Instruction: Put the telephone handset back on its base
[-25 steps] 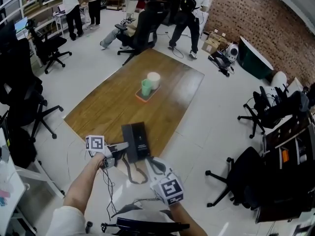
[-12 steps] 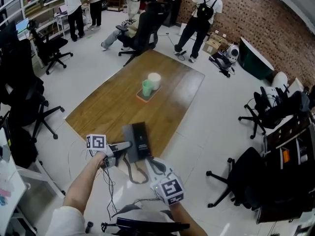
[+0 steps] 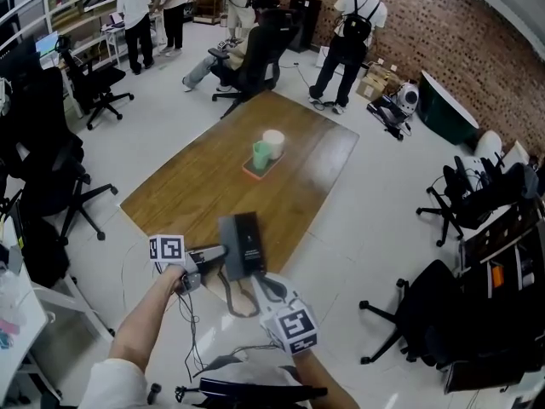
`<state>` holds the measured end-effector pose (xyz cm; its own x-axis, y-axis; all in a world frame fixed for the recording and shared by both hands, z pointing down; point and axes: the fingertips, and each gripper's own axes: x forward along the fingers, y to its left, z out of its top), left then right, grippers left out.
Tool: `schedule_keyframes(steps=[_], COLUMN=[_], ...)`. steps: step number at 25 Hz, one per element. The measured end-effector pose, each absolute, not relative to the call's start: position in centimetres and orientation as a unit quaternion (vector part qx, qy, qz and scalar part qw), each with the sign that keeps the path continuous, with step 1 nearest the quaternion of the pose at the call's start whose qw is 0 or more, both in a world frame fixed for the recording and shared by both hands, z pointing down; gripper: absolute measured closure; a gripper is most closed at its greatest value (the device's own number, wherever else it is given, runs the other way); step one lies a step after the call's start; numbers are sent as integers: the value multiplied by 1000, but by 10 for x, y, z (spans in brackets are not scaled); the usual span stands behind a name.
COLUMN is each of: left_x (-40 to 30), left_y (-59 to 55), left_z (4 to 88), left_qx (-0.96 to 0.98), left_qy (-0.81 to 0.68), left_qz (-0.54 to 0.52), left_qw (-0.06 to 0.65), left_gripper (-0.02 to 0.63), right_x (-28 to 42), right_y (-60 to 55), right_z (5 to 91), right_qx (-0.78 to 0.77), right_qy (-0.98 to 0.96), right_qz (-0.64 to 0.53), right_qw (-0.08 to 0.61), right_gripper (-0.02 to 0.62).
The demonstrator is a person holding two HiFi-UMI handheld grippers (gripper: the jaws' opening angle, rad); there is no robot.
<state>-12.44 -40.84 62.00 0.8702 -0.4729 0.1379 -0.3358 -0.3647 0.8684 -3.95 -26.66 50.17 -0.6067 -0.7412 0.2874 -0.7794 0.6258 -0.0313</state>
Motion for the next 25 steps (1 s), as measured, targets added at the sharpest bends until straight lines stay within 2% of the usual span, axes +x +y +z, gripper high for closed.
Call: schedule_keyframes(steps=[2, 4, 5, 7, 18, 25], left_x=[-128, -132, -134, -134, -98, -74], left_y=[-405, -398, -394, -386, -315, -254], left_z=[612, 605, 602, 594, 483, 420], left_qx=[830, 830, 830, 832, 908, 929], left_qy=[-247, -250, -253, -253, -237, -280], left_qz=[-77, -88, -91, -102, -161, -153], left_qw=[494, 490, 489, 483, 306, 186], left_gripper=[412, 487, 550, 581, 604, 604], right_x=[-41, -41, -41, -42, -38, -36], right_y=[-264, -261, -259, -256, -240, -207], right_z=[500, 498, 497, 495, 459, 428], right_qx=[424, 421, 420, 417, 404, 394], right_qy=[-894, -896, -896, -898, -908, -915], right_qz=[75, 72, 70, 66, 30, 5], right_qw=[124, 123, 123, 122, 106, 84], right_gripper=[591, 591, 591, 591, 591, 591])
